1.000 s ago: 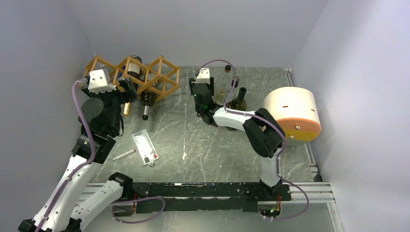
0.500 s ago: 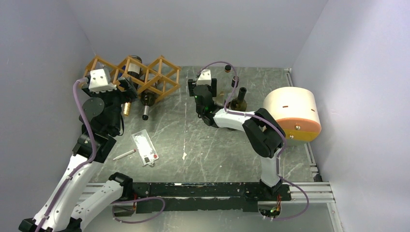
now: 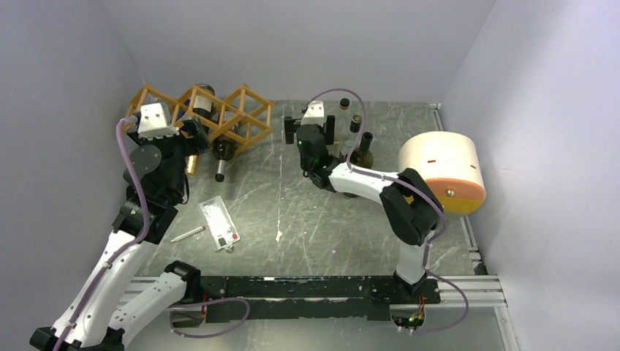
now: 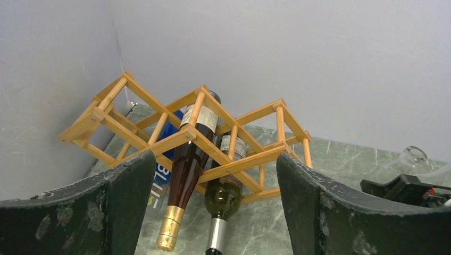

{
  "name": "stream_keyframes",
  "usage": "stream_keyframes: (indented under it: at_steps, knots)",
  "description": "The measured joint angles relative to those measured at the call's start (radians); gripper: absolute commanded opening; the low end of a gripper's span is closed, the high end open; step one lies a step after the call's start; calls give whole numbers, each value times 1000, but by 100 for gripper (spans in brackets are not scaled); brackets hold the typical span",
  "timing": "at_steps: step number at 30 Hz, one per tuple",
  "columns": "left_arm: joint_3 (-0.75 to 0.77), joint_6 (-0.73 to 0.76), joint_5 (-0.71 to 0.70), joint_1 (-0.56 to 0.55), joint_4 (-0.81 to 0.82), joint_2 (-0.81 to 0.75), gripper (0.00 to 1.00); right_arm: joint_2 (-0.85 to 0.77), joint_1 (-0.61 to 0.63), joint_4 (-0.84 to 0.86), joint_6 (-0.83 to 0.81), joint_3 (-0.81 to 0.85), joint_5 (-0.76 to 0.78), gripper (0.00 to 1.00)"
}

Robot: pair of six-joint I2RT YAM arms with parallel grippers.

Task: Take the wine bottle off the wine rack

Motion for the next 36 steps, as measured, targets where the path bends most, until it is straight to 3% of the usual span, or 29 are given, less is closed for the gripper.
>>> stream_keyframes:
  at_steps: [11, 18, 30, 36]
  knots:
    - [-16, 0, 0, 1, 1, 12, 90, -164, 51, -253, 32, 25, -25, 100]
    - [-24, 0, 0, 1, 6, 48, 96, -367, 53, -430, 54, 8, -185, 100]
    - [-51, 0, 1, 1, 12, 183, 100, -677, 53, -678, 93, -294, -500, 100]
    - [-51, -43, 3, 2, -33, 216, 99, -824, 53, -718, 100, -391, -607, 100]
